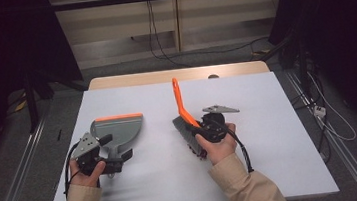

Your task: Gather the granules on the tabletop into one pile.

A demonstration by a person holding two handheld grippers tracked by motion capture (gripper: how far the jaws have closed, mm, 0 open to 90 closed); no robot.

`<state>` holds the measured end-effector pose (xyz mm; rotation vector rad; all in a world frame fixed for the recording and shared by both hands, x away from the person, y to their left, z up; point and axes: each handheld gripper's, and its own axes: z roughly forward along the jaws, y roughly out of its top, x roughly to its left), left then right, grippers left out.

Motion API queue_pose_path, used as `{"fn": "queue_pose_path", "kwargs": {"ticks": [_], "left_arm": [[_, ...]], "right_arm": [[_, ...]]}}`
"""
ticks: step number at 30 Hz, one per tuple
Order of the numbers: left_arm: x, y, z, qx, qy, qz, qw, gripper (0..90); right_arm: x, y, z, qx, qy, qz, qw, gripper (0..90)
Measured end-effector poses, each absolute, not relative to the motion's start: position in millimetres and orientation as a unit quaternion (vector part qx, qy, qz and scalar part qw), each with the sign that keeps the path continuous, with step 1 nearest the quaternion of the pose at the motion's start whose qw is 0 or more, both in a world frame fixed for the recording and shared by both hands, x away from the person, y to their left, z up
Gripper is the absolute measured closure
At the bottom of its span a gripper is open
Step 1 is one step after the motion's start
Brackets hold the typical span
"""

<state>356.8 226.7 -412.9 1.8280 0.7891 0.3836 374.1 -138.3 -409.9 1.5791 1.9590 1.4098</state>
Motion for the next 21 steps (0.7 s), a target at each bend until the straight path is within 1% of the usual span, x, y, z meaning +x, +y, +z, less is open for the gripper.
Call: {"fn": "queue_pose_path", "kwargs": {"ticks": [4, 10, 18, 21], "left_arm": [[357, 228, -413, 0.768, 0.332, 0.156, 0.526, 4.3], [356, 230, -415, 0.772, 0.334, 0.150, 0.519, 4.3], [354, 234, -417, 0.773, 0.338, 0.151, 0.515, 4.3], [354, 235, -417, 0.773, 0.339, 0.151, 0.514, 4.3]], "right_arm": [[377, -145, -403, 0.528, 0.681, 0.486, 0.146, 71.2], [380, -156, -403, 0.517, 0.690, 0.482, 0.158, 71.2], [377, -174, -413, 0.528, 0.691, 0.453, 0.197, 71.2], [372, -181, -420, 0.539, 0.684, 0.446, 0.205, 71.1]]}}
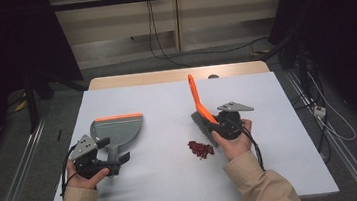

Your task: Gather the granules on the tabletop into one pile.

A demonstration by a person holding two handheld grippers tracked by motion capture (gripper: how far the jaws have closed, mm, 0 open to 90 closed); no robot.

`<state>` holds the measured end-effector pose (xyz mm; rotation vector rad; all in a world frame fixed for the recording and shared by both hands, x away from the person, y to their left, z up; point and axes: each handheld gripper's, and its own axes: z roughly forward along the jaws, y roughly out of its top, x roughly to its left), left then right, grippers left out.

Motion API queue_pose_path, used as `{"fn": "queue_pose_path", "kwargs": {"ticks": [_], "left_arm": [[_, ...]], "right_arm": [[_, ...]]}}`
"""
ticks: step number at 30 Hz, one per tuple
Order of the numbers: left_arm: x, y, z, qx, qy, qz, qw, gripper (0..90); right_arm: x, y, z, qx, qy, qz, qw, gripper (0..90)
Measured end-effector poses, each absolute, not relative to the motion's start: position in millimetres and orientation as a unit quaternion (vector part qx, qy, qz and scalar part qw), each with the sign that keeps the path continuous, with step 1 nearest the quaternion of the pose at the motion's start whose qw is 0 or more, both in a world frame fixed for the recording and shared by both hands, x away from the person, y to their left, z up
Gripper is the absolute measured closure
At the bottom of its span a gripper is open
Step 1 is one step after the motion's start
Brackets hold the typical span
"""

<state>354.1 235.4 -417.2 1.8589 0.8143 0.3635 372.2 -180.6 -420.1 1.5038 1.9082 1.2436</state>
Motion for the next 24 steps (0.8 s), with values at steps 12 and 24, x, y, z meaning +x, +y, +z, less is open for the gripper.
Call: {"fn": "queue_pose_path", "kwargs": {"ticks": [12, 24], "left_arm": [[355, 237, -422, 0.781, 0.347, 0.153, 0.496, 4.4], [354, 247, -426, 0.781, 0.369, 0.157, 0.479, 6.0]], "right_arm": [[369, -185, -428, 0.538, 0.683, 0.446, 0.214, 71.2], [369, -197, -430, 0.519, 0.694, 0.450, 0.213, 71.1]]}}
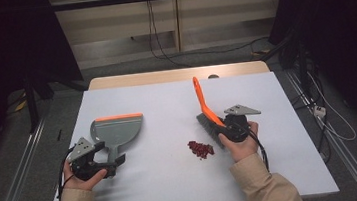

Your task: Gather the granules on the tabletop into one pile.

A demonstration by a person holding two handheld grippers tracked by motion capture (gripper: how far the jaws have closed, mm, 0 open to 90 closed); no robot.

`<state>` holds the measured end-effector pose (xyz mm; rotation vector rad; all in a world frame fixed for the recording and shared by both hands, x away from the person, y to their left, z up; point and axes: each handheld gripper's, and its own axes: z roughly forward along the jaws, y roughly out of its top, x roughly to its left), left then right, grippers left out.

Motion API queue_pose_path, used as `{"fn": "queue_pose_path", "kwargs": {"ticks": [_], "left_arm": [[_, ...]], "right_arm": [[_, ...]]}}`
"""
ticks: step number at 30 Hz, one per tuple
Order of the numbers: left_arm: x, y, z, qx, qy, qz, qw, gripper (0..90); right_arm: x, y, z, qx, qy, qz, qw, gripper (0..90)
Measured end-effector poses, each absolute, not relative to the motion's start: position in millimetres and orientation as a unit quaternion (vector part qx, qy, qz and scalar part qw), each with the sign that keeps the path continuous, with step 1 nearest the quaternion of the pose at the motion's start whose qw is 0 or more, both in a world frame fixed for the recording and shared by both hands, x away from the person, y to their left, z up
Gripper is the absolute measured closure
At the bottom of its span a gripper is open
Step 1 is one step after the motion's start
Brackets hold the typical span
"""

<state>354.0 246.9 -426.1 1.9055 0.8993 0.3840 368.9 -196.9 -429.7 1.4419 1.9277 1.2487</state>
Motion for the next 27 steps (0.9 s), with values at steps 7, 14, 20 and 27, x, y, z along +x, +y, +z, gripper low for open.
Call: {"fn": "queue_pose_path", "kwargs": {"ticks": [7, 14, 20, 27], "left_arm": [[354, 247, -426, 0.781, 0.367, 0.154, 0.481, 5.9], [355, 247, -426, 0.777, 0.370, 0.153, 0.486, 5.9], [356, 248, -426, 0.776, 0.371, 0.154, 0.486, 5.9], [357, 249, -426, 0.774, 0.373, 0.152, 0.488, 5.9]], "right_arm": [[371, -187, -438, 0.501, 0.713, 0.442, 0.212, 71.2], [387, -195, -437, 0.411, 0.761, 0.466, 0.186, 71.2], [401, -193, -438, 0.302, 0.807, 0.483, 0.156, 71.2], [413, -186, -436, 0.225, 0.841, 0.471, 0.142, 71.2]]}}
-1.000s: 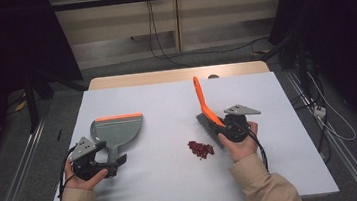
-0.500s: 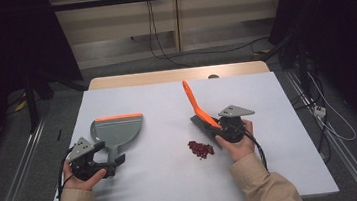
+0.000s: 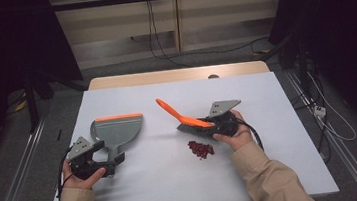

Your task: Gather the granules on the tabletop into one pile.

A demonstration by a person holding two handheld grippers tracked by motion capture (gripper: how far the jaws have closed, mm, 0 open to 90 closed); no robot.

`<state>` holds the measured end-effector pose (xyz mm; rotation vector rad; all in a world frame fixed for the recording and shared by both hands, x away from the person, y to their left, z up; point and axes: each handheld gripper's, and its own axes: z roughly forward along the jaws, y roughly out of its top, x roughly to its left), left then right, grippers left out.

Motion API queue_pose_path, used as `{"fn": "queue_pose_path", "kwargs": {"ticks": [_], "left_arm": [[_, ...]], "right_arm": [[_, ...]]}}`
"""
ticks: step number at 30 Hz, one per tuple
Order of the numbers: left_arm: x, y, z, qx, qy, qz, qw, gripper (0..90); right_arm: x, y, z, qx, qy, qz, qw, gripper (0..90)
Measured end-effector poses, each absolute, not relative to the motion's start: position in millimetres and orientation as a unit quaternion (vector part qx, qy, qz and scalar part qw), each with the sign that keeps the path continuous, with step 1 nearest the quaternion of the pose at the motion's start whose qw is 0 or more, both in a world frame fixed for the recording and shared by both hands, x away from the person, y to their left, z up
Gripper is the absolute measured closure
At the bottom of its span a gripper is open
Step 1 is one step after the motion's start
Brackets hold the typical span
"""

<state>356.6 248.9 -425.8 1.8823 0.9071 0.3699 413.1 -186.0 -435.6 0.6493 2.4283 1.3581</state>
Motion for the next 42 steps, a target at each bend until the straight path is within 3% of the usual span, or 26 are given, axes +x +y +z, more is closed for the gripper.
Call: {"fn": "queue_pose_path", "kwargs": {"ticks": [18, 42], "left_arm": [[356, 250, -426, 0.773, 0.375, 0.150, 0.490, 5.8], [355, 250, -425, 0.775, 0.376, 0.150, 0.485, 5.7]], "right_arm": [[424, -180, -434, 0.118, 0.879, 0.449, 0.107, 71.2], [412, -184, -431, 0.085, 0.885, 0.450, 0.085, 71.2]]}}
